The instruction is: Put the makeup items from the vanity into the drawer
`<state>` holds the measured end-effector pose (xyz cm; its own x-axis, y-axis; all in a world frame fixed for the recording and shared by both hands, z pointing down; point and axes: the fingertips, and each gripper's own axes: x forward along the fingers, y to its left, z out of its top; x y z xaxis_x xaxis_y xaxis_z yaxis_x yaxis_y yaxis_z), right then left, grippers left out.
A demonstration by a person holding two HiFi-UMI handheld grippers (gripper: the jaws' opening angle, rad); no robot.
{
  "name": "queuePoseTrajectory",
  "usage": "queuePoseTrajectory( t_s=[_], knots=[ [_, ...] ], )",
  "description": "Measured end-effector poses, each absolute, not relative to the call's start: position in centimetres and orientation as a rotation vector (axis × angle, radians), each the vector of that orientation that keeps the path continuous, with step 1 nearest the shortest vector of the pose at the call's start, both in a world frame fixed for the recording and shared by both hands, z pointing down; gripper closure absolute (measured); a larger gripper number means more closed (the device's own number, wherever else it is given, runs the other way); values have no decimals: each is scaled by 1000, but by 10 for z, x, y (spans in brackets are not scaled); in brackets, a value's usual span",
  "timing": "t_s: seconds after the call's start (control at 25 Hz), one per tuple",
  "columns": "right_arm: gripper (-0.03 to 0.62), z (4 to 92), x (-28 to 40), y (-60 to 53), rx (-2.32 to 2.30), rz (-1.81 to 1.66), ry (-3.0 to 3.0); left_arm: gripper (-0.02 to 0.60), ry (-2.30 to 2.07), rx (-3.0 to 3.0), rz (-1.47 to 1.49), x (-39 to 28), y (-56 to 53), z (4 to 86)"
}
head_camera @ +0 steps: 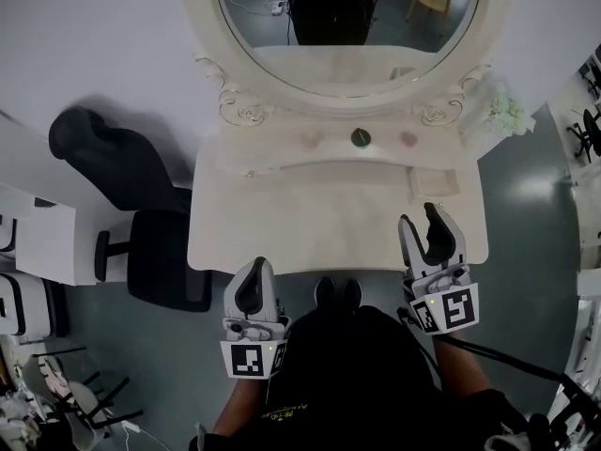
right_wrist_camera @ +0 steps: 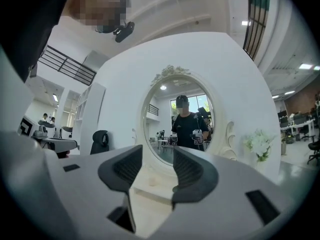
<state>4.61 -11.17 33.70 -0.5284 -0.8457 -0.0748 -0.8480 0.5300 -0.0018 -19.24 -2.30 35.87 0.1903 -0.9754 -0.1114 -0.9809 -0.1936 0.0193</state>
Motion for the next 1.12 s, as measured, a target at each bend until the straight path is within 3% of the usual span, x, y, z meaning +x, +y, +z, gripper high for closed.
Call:
queuePoseTrajectory(
  t_s=[0.24,0.32,1.12],
  knots=[
    [287,345,51,-122,-1464,32,2711,560,1967,-2373,138,-186,-27,359],
    [269,346,53,-125,-1458,33,2710,560,1963,-2369,128,-185,-29,360],
    [266,361,47,-216,-1372,165,2896,560,2048,-2353,129,-188,-41,373]
  ],
)
